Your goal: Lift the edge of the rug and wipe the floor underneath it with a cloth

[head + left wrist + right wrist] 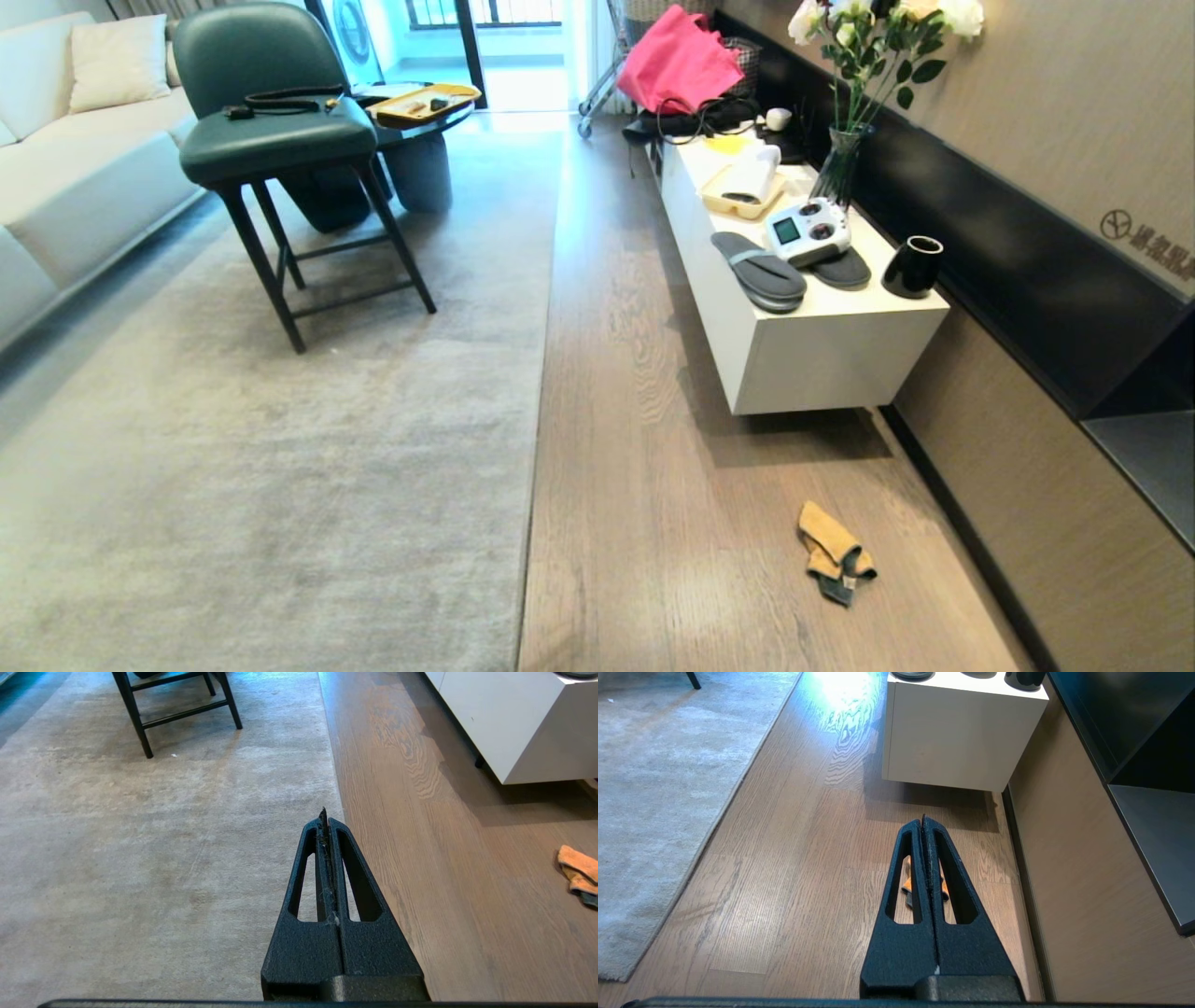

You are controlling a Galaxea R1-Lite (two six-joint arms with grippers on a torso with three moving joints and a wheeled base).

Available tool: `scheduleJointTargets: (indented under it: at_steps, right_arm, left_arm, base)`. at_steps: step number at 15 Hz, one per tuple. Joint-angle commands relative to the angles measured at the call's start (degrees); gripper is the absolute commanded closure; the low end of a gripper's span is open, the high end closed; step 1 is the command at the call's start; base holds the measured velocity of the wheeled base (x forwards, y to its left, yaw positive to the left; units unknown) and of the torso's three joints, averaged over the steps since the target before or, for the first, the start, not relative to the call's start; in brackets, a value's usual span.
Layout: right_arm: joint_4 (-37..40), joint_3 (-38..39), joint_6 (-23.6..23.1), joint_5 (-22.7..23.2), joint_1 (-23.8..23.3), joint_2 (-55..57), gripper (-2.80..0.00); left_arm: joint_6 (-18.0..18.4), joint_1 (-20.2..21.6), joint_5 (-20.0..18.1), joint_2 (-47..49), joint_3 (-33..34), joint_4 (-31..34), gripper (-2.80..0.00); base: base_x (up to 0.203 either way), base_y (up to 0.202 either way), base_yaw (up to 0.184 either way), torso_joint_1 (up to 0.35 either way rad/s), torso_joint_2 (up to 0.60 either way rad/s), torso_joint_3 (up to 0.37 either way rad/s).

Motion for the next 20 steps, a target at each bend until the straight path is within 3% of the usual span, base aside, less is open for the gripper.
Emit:
scheduleJointTargets:
  at_steps: [1,20]
  right_arm:
    - [0.0,0.0,-0.1,0.0,0.0,0.1,0.00]
    - [0.0,0.0,-0.3,0.0,0.0,0.1,0.00]
  left_arm:
    - [0.0,0.0,0.0,0.0,0.0,0.0,0.00]
    - [0.0,0.0,0.0,0.0,0.0,0.0,0.00]
  base:
    - [0.000,0.000,0.000,0.000,0.00,0.000]
    - [0.000,0.000,0.000,0.000,0.00,0.000]
